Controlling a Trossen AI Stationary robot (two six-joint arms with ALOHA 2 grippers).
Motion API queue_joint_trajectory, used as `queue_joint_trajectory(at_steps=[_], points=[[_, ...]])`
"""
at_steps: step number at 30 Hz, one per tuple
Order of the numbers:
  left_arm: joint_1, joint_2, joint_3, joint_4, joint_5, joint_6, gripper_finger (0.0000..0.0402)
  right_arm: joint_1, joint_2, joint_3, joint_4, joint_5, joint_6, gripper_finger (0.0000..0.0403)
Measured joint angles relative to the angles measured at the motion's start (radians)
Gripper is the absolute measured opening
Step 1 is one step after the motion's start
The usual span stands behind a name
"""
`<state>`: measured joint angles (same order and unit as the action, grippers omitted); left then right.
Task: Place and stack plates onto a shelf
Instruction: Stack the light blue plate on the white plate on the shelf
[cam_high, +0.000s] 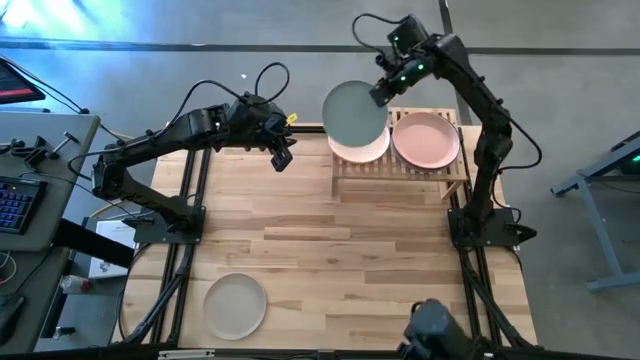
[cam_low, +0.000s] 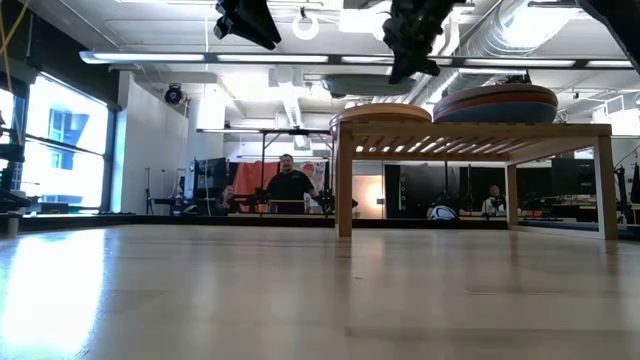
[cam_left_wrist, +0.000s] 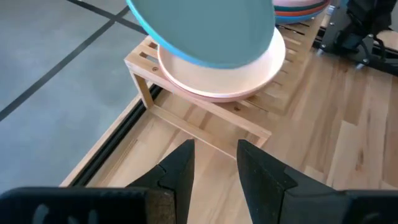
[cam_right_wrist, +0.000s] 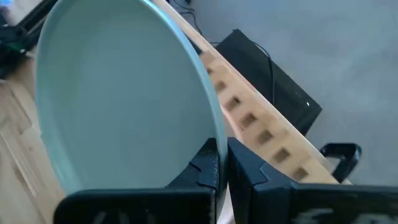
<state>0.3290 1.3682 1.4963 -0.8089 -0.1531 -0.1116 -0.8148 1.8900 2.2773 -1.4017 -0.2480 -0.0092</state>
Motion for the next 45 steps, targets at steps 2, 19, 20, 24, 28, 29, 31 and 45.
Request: queue_joint_trajectory(at_steps=[2,19,20,24,28,29,31,45], points=[[0.000,0.000,0.000,0.002,-0.015,0.000,0.0108,-0.036,0.000,-0.019,-0.001,-0.029,-0.019,0.0000],[0.051,0.000,0.000,0.006,-0.049,-0.073,0.0108,-0.089,0.002,-0.166,-0.025,-0.108,-0.123,0.0000],[0.051,0.000,0.000,0.006,-0.049,-0.079,0.0108,-0.085,0.002,-0.166,-0.025,-0.102,-0.123,0.0000],[0.051,0.000,0.000,0.006,-0.049,-0.096,0.0108,-0.068,0.002,-0.166,-0.023,-0.100,-0.123,0.0000],[0.051,0.000,0.000,0.006,-0.049,-0.097,0.0108,-0.055,0.002,-0.166,-0.016,-0.087,-0.123,0.0000],[0.051,0.000,0.000,0.006,-0.049,-0.097,0.0108,-0.053,0.002,-0.166,-0.015,-0.080,-0.123,0.0000],[0.051,0.000,0.000,0.006,-0.049,-0.098,0.0108,-0.053,0.002,-0.166,-0.016,-0.068,-0.123,0.0000],[0.051,0.000,0.000,0.006,-0.049,-0.100,0.0108,-0.045,0.002,-0.166,-0.016,-0.050,-0.123,0.0000]])
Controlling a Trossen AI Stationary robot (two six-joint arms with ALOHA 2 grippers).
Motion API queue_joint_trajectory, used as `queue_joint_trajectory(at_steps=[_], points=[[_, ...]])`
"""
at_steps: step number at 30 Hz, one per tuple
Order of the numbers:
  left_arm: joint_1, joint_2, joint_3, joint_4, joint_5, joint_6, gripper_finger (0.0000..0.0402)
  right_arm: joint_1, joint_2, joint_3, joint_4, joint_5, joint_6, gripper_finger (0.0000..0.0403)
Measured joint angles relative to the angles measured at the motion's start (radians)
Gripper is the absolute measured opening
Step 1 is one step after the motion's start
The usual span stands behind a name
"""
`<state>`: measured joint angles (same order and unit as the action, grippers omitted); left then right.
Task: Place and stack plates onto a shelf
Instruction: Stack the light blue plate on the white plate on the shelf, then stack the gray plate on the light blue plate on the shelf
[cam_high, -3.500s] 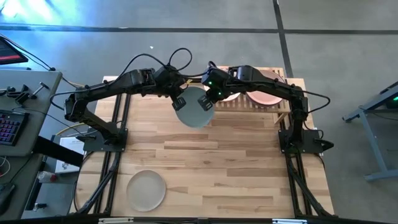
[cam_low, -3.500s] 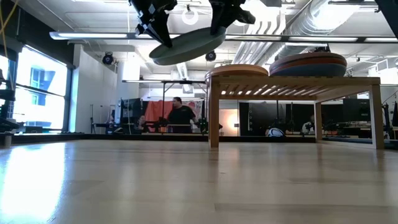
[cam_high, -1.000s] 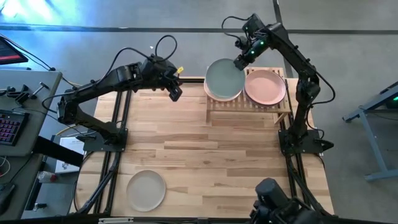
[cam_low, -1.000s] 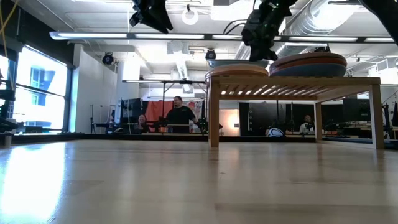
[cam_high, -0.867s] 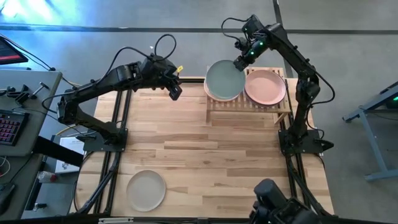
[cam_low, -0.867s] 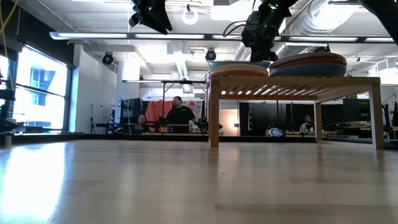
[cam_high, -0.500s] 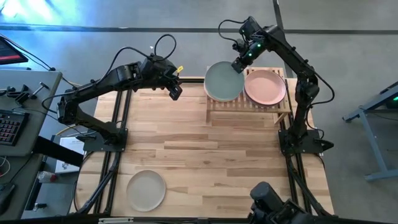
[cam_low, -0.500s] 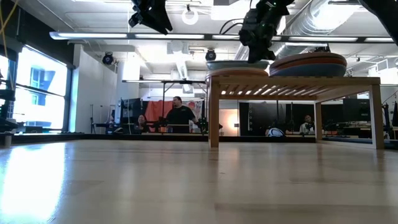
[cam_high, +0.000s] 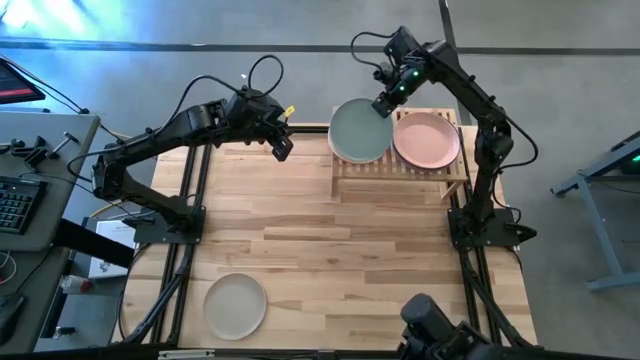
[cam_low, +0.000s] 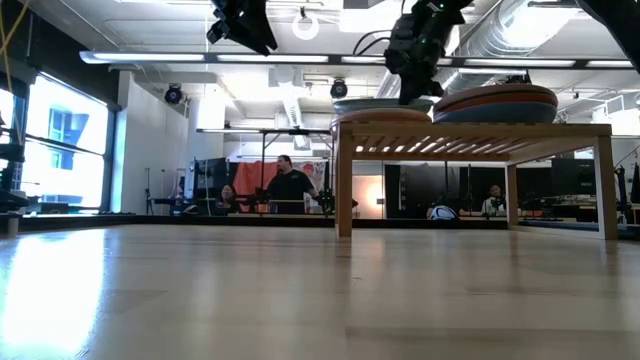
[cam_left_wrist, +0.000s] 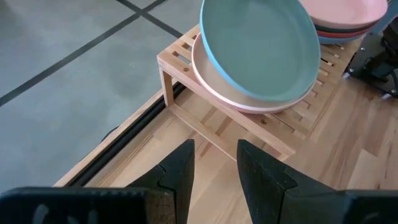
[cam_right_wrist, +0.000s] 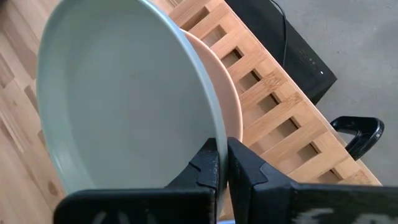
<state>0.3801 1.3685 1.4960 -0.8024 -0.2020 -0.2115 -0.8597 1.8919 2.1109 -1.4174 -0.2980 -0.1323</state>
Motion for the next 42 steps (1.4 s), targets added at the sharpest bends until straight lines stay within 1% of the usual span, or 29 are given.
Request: queue_joint_trajectory(at_steps=[4,6,12,16,19,24,28,31,33,36,39,42], points=[[0.000,0.000,0.000,0.000,0.000,0.003,0.0108,0.010,0.000,0.000,0.009,0.001,-0.006,0.0002],[0.000,0.000,0.000,0.000,0.000,0.003,0.0108,0.012,0.000,0.000,0.021,0.001,-0.007,0.0010],[0.000,0.000,0.000,0.000,-0.002,0.004,0.0108,0.012,0.000,0.000,0.041,0.017,-0.007,0.0063],[0.000,0.000,0.000,0.000,-0.003,0.004,0.0108,0.012,0.000,0.001,0.045,0.046,-0.005,0.0086],[0.000,0.000,0.000,0.000,-0.003,0.004,0.0108,0.011,0.000,0.001,0.053,0.069,-0.007,0.0092],[0.000,0.000,0.000,-0.006,-0.001,0.004,0.0108,0.002,0.000,0.025,0.048,0.065,-0.004,0.0094],[0.000,0.000,0.000,-0.065,0.060,-0.004,0.0108,0.012,0.000,0.084,0.039,0.044,-0.006,0.0094],[-0.004,0.000,0.000,-0.154,0.141,-0.004,0.0108,0.030,0.000,0.144,0.032,0.000,-0.007,0.0094],[-0.016,0.000,-0.003,-0.221,0.182,-0.004,0.0108,0.046,0.000,0.185,0.020,-0.010,-0.007,0.0094],[-0.055,0.000,-0.037,-0.291,0.230,0.026,0.0108,0.072,0.000,0.243,0.007,-0.008,-0.007,0.0094],[-0.103,0.001,-0.073,-0.367,0.268,0.062,0.0108,0.097,-0.024,0.232,0.029,-0.009,-0.008,0.0094],[-0.161,0.000,-0.130,-0.389,0.291,0.072,0.0108,0.117,-0.035,0.241,0.007,0.001,0.000,0.0094]])
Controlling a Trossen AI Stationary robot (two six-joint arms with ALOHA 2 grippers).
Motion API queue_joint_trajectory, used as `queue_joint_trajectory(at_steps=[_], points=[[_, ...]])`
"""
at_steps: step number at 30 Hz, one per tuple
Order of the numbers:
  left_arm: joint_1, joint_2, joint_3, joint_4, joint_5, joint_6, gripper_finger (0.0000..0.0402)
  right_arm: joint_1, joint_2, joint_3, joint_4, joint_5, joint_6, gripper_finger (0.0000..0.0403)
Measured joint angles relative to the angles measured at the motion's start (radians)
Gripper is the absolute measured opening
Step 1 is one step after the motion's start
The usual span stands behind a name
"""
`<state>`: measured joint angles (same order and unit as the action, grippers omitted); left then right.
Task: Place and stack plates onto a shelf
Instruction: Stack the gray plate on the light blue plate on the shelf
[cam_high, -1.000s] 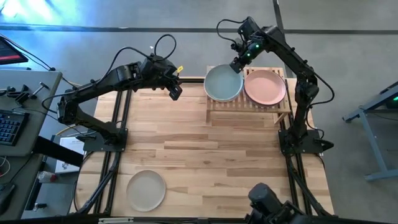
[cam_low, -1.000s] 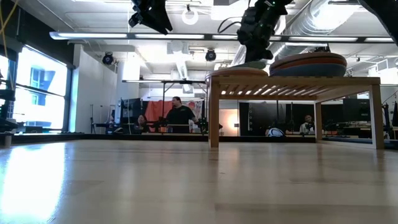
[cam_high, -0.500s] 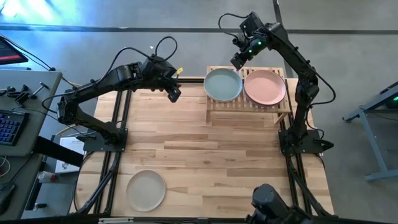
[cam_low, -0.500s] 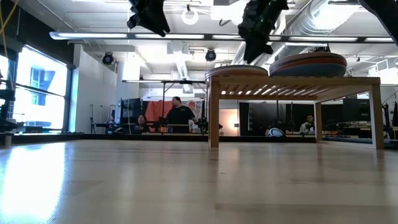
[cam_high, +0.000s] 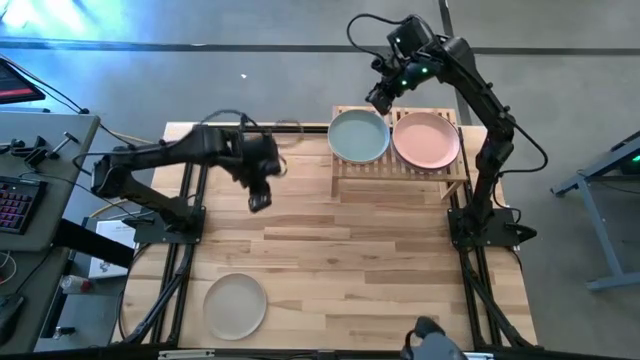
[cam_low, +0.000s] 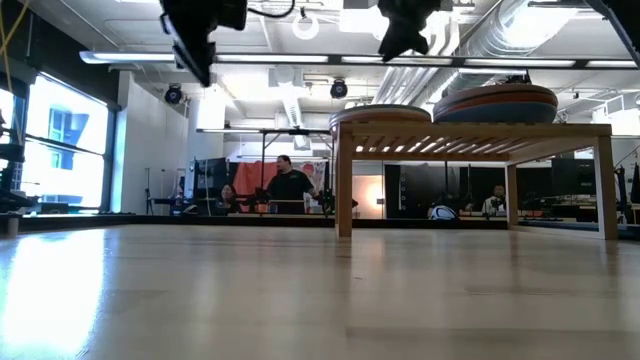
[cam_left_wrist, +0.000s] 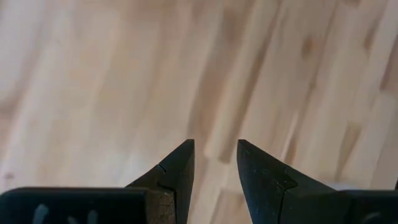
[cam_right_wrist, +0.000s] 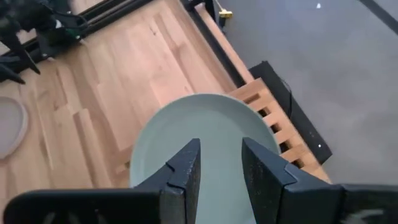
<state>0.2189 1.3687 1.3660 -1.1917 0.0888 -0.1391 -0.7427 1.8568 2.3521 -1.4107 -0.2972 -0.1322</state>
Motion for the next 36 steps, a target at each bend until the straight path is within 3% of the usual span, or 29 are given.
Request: queue_joint_trajectory(at_steps=[7,20,36], points=[[-0.135,0.001,-0.136,-0.026,0.012,-0.018,0.0108,0.060,-0.013,0.004,-0.037,0.004,0.089,0.0094],[-0.389,0.000,-0.324,-0.004,0.040,-0.195,0.0108,0.254,-0.013,0.004,-0.060,0.002,0.230,0.0094],[-0.710,0.000,-0.476,0.247,0.035,-0.405,0.0108,0.447,-0.013,0.004,-0.060,0.087,0.292,0.0094]])
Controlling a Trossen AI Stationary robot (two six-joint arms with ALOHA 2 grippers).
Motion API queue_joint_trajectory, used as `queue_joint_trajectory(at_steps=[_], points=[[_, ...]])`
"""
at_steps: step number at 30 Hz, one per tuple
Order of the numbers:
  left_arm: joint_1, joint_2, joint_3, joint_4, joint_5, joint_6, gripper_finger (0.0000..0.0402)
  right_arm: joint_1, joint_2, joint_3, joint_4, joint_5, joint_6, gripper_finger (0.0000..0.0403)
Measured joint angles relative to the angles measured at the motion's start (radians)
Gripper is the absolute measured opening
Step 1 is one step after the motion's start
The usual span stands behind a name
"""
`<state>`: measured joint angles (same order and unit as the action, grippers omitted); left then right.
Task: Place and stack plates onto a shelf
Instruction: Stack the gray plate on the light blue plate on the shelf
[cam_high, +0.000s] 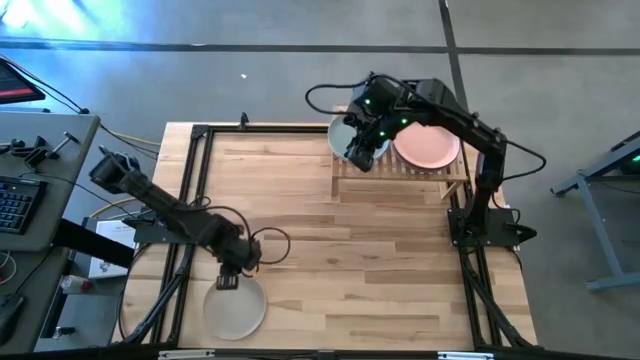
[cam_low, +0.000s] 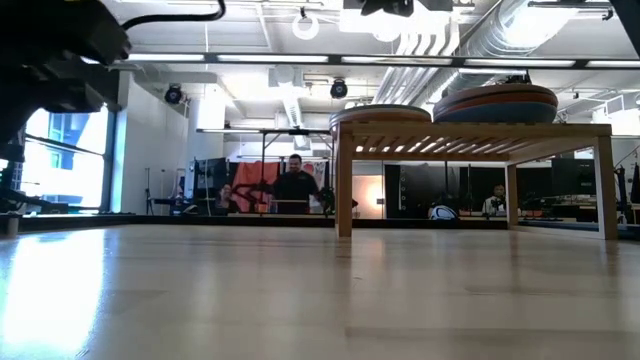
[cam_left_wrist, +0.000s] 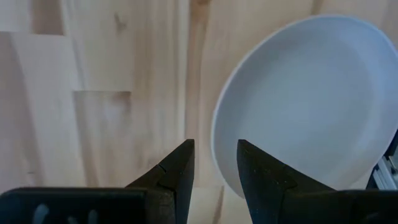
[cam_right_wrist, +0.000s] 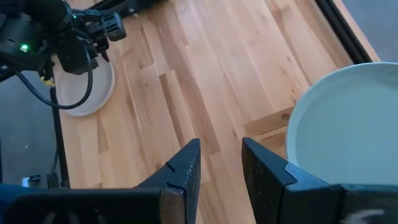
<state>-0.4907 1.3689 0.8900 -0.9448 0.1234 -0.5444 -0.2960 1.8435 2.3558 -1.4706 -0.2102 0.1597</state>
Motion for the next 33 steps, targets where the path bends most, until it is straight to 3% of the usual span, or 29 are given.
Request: queue_joint_trajectory(at_steps=[11,33], points=[[-0.089,0.000,-0.125,0.167,-0.006,-0.137,0.0108,0.045,0.000,0.000,0.000,0.001,0.024,0.0094],[-0.107,0.000,-0.288,0.336,0.004,-0.217,0.0108,0.050,0.000,0.000,0.000,0.004,0.024,0.0094]])
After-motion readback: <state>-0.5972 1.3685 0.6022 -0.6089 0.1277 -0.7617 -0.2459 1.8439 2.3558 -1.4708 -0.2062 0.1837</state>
